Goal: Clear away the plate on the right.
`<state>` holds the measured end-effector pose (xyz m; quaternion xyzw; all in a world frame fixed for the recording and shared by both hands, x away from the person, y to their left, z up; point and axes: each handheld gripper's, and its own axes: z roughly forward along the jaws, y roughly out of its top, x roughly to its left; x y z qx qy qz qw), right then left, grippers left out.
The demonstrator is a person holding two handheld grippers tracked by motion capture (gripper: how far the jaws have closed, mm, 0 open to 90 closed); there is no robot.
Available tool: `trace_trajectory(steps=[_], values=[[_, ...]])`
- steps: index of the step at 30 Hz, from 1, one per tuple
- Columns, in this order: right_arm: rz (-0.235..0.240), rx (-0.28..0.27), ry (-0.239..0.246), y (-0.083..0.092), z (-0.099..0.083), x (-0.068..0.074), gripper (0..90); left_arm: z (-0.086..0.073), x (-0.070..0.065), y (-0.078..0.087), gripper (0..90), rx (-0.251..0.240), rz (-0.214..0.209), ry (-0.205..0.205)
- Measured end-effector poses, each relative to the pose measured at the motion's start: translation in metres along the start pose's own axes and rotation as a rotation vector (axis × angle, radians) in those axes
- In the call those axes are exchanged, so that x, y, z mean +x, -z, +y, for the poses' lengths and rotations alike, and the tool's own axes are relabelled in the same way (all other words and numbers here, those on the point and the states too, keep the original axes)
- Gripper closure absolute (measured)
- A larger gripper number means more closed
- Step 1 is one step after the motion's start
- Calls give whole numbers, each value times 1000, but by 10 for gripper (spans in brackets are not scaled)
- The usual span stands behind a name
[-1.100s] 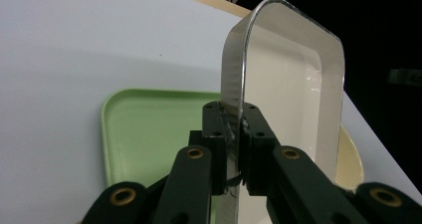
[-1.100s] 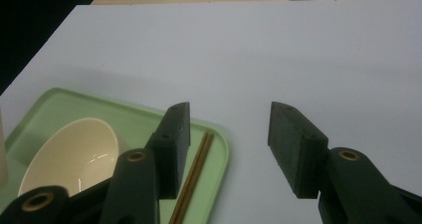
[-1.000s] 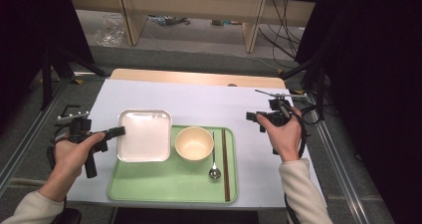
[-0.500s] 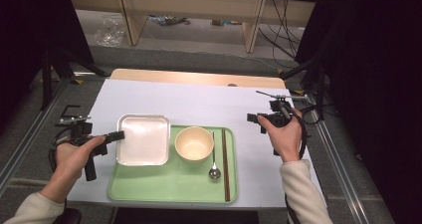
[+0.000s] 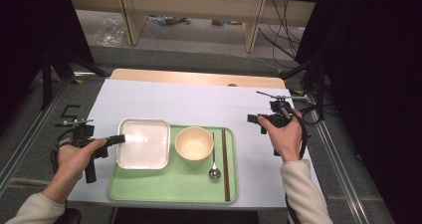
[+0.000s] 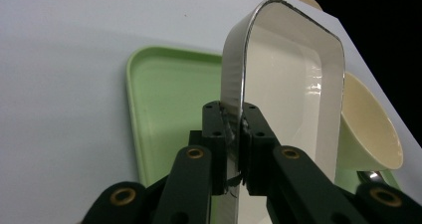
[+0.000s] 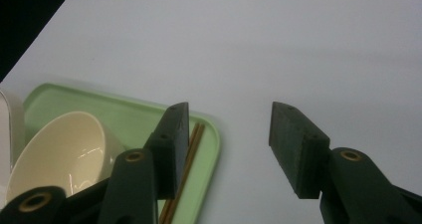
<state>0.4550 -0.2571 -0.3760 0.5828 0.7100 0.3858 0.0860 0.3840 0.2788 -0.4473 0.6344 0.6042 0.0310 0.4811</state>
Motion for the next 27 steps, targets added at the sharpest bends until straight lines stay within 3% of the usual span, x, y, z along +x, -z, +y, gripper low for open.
trace_trajectory(steps=[1,2,4,6,7,9,11,14,16,22,26,27], values=[[2,-14,38,-2,0,-3,513,0,0,0,827,2,0,-2],[-9,-5,47,-1,1,-3,513,0,1,0,827,7,1,-6],[-9,14,16,0,0,-1,513,0,1,-1,827,8,1,-2],[6,-11,45,-3,0,-4,512,-1,2,-2,827,7,5,2],[15,-8,35,-2,0,-3,511,-1,2,-2,827,8,6,3],[3,-2,14,-3,-1,-1,510,-2,3,-3,827,12,8,5],[7,1,26,-4,-1,-3,508,-3,4,-4,827,16,10,7],[-25,14,11,-4,-1,0,507,-3,4,-5,827,21,11,11],[5,21,-13,-3,-1,0,507,-4,4,-7,827,26,12,12],[-1,22,-8,-4,-1,-1,505,-6,5,-10,827,43,15,23],[17,10,27,-5,-1,-3,504,-7,6,-12,827,44,12,30],[12,15,14,-5,-1,-2,503,-7,6,-12,827,45,12,33]])
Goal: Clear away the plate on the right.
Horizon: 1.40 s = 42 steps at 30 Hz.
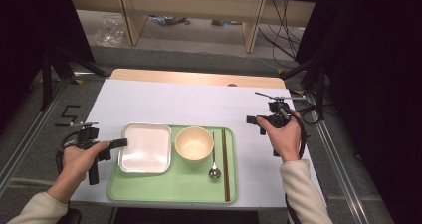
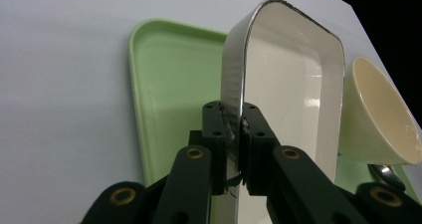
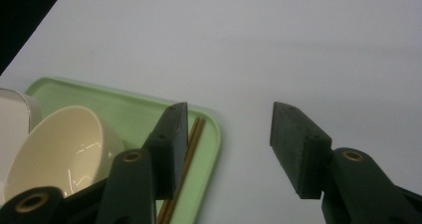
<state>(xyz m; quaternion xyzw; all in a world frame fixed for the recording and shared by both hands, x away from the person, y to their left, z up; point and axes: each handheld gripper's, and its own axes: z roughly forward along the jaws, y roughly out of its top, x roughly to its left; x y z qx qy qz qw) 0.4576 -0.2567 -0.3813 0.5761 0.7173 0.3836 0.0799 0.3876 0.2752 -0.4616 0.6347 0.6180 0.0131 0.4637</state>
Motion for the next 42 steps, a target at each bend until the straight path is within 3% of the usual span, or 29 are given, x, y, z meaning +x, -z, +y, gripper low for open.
trace_trajectory(steps=[4,13,14,16,18,19,21,25,27,29,31,34,35,38,40,41,42], values=[[-7,-3,20,0,0,-1,503,-2,0,-4,826,8,-9,25],[-28,13,-10,-2,-1,1,502,-2,0,-11,824,17,-11,55],[-34,15,14,-2,0,0,502,-2,0,-12,824,15,-13,59],[-11,8,11,-3,-1,0,502,-1,1,-14,823,24,-18,64],[-8,9,-4,-4,-1,1,501,-1,2,-16,821,30,-13,64],[-5,8,14,-4,-1,-1,501,-1,2,-17,818,34,-4,69],[-27,17,10,-4,-1,0,501,-1,4,-19,812,37,9,58],[-22,21,15,-4,-1,0,501,-1,5,-23,807,38,22,60],[-35,27,8,-5,-1,1,501,-1,4,-24,774,32,49,40],[-34,28,10,-5,-1,1,501,-1,2,-22,722,16,71,-17],[-37,29,15,-5,-1,0,500,0,-2,-19,687,-13,85,-46],[-19,17,12,-5,-2,-1,499,1,-3,-15,646,-43,77,-56],[-35,27,5,-5,-1,0,499,1,-2,-14,635,-49,84,-71],[-18,1,19,-6,-3,-1,496,2,-2,-10,595,-88,77,-103],[-29,7,43,-5,-3,-3,494,3,-5,-6,555,-124,102,-162],[-7,19,19,-5,-2,-2,495,4,-7,-3,533,-137,114,-195],[-25,18,19,-5,-3,-2,495,5,-9,-1,513,-151,126,-220]])
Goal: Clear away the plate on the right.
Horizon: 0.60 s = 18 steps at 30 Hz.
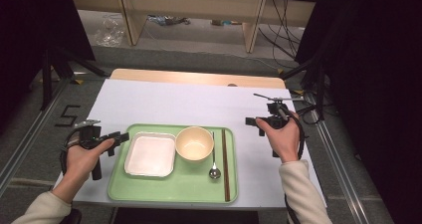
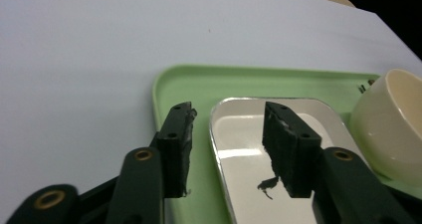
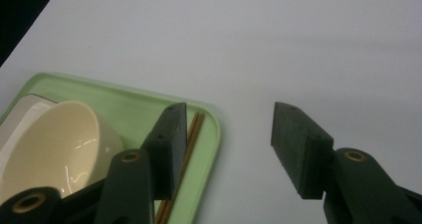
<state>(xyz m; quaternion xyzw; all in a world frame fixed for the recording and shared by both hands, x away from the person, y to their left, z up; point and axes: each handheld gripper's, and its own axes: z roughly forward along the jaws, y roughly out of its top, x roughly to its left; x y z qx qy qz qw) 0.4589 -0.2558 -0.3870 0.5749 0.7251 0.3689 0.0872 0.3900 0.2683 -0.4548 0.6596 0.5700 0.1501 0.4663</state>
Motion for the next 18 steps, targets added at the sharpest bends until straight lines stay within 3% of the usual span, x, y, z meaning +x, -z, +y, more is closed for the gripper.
trace_trajectory(steps=[2,3,4,6,7,8,9,10,12,16,18], values=[[16,0,-23,0,-1,2,497,2,-2,3,468,-29,6,-41],[28,-18,9,-1,-1,-1,497,2,-4,4,451,-45,12,-54],[25,-15,4,-1,-1,0,496,2,-5,6,431,-65,11,-84],[15,-16,-13,1,-3,4,497,2,-8,9,397,-94,9,-101],[23,-21,13,1,-3,3,498,2,-9,12,379,-116,12,-122],[27,-16,-11,2,-5,5,499,2,-10,14,367,-134,15,-136],[0,-18,0,4,-6,7,499,2,-11,15,358,-148,20,-144],[4,-19,24,4,-7,6,499,2,-12,18,342,-169,28,-157],[23,-43,23,5,-12,8,501,2,-14,22,312,-200,48,-189],[25,-82,76,8,-23,10,505,-1,-18,29,307,-237,57,-208],[26,-94,65,12,-31,14,505,-4,-19,32,309,-245,55,-206]])
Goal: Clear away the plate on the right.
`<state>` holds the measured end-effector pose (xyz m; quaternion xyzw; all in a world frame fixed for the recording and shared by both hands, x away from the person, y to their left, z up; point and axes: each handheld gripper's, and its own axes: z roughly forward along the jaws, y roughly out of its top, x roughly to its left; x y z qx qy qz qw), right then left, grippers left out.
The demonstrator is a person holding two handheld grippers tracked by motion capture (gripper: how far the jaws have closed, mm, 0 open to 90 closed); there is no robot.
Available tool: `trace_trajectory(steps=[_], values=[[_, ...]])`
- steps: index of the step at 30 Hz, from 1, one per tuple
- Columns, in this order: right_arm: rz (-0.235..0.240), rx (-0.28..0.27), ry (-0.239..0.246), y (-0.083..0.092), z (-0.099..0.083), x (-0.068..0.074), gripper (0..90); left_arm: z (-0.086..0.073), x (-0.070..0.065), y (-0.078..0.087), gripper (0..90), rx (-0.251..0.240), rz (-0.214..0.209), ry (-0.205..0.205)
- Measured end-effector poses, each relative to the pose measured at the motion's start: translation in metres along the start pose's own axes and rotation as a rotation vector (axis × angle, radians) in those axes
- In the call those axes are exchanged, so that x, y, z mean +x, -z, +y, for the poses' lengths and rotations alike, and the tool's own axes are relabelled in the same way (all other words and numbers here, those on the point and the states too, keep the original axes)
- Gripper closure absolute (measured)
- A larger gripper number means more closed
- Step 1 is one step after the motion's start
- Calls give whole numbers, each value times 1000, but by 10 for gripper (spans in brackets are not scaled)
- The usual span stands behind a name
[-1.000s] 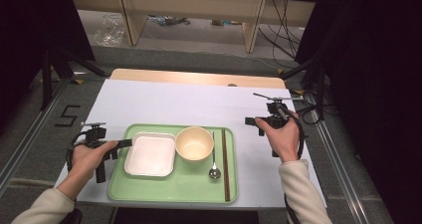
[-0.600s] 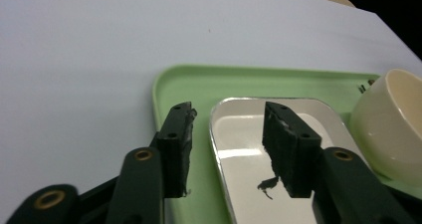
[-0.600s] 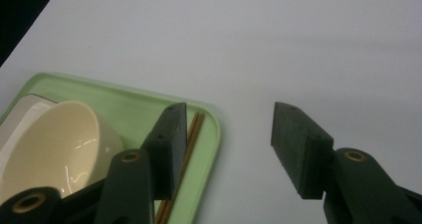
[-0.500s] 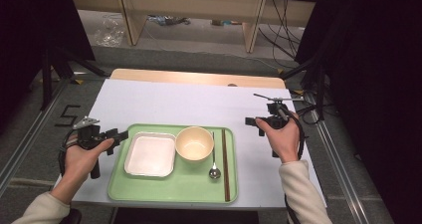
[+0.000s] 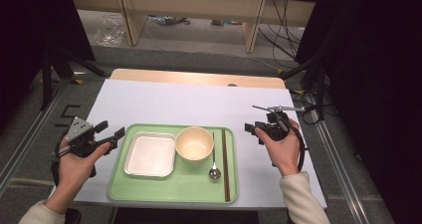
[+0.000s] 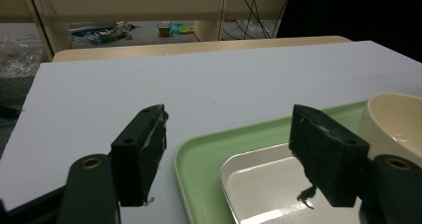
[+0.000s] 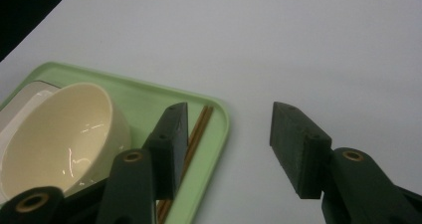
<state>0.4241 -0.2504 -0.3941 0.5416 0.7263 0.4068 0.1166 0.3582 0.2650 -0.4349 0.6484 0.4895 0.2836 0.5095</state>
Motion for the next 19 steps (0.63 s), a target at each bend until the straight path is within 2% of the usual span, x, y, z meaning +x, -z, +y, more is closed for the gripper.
trace_trajectory(steps=[6,9,12,13,15,16,17,18,19], values=[[0,-8,37,12,-19,4,504,-9,-8,13,313,-9,-6,-17],[-1,-6,56,17,-29,4,503,-14,-10,17,314,2,-16,-25],[-22,-7,49,19,-38,1,499,-16,-13,19,310,3,-20,-47],[-36,3,31,19,-40,1,499,-15,-14,19,308,-1,-19,-53],[-37,3,28,18,-44,-1,499,-15,-15,19,306,-1,-17,-69],[-42,14,-1,19,-45,1,499,-15,-15,18,306,3,-17,-65],[-35,5,33,19,-45,-3,499,-16,-15,17,306,5,-15,-63],[-31,8,0,18,-47,-1,499,-16,-15,17,307,13,-11,-64],[-21,9,24,18,-46,-3,499,-16,-15,16,308,17,-8,-62]])
